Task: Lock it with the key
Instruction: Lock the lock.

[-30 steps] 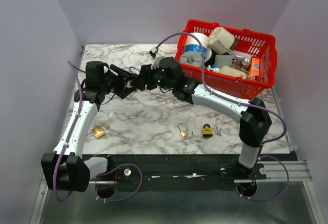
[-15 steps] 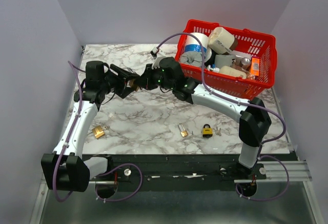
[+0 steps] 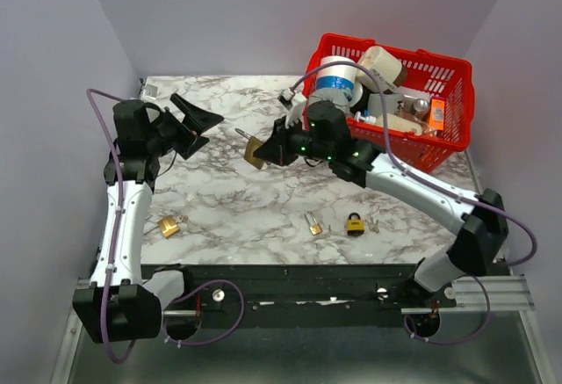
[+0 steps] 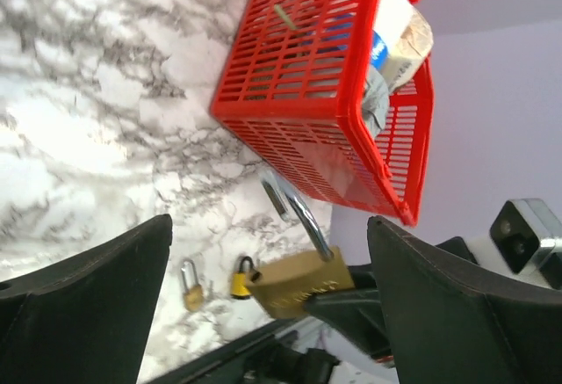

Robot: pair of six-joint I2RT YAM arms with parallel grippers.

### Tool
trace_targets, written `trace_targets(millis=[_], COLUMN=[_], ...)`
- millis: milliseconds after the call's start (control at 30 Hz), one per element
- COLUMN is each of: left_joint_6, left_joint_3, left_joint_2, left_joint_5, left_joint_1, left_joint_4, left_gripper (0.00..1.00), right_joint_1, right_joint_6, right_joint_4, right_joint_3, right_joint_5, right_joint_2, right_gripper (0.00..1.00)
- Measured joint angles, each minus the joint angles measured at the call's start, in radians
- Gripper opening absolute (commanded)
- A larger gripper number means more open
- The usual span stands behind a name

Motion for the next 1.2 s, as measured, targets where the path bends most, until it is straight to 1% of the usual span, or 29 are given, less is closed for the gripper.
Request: trace_targets(millis=[100, 300, 333, 433, 500, 533, 600, 667, 767, 867, 933, 1000, 1033, 1067, 1167, 1200], left_joint_6=[0.129, 0.460, 0.517, 0.761, 0.972, 1.052, 1.215, 1.328, 1.420, 1.469, 1.480, 1.482, 1.481, 1.482, 1.484, 1.487], left_joint_3=[0.017, 0.140, 0.157, 0.212, 0.244, 0.249, 0.243, 0.210, 0.178, 0.178, 0.172, 0.164, 0.163, 0.163, 0.164, 0.164], left_joint_2=[-0.014, 0.002, 0.002, 0.013, 0.025, 0.027, 0.015, -0.021, -0.087, -0.135, -0.153, -0.164, -0.166, -0.167, -0.167, -0.167], left_joint_5=[0.111, 0.355, 0.390, 0.504, 0.525, 0.525, 0.482, 0.447, 0.421, 0.394, 0.362, 0.336, 0.320, 0.311, 0.273, 0.256], left_joint_1=[0.048, 0.056, 0.055, 0.042, -0.005, -0.042, -0.155, -0.263, -0.315, -0.378, -0.430, -0.470, -0.494, -0.505, -0.548, -0.564], left_joint_4=[0.051, 0.053, 0.041, -0.072, -0.190, -0.237, -0.304, -0.330, -0.344, -0.337, -0.322, -0.303, -0.296, -0.291, -0.286, -0.287], left_gripper=[0.99, 0.99, 0.99, 0.99, 0.99, 0.99, 0.99, 0.99, 0.98, 0.88, 0.86, 0.80, 0.77, 0.71, 0.66, 0.66], right_joint_1=[-0.032, -0.116, -0.129, -0.142, -0.142, -0.142, -0.140, -0.140, -0.140, -0.140, -0.141, -0.141, -0.141, -0.141, -0.141, -0.141], right_joint_6=[-0.066, -0.212, -0.238, -0.313, -0.357, -0.374, -0.407, -0.431, -0.454, -0.463, -0.464, -0.464, -0.464, -0.464, -0.462, -0.460], right_joint_4=[-0.020, -0.050, -0.062, -0.090, -0.114, -0.127, -0.151, -0.171, -0.196, -0.201, -0.203, -0.205, -0.206, -0.208, -0.207, -0.207], right_joint_3=[-0.089, -0.219, -0.228, -0.244, -0.247, -0.248, -0.248, -0.248, -0.253, -0.272, -0.286, -0.296, -0.298, -0.298, -0.298, -0.298], right_joint_5=[-0.079, -0.278, -0.310, -0.406, -0.466, -0.491, -0.535, -0.564, -0.595, -0.626, -0.650, -0.667, -0.673, -0.676, -0.684, -0.687], right_joint_2=[-0.141, -0.401, -0.433, -0.509, -0.544, -0.557, -0.575, -0.583, -0.583, -0.583, -0.583, -0.583, -0.583, -0.583, -0.584, -0.584], right_gripper=[0.01, 0.01, 0.01, 0.01, 0.01, 0.01, 0.01, 0.01, 0.01, 0.01, 0.01, 0.01, 0.01, 0.01, 0.01, 0.01])
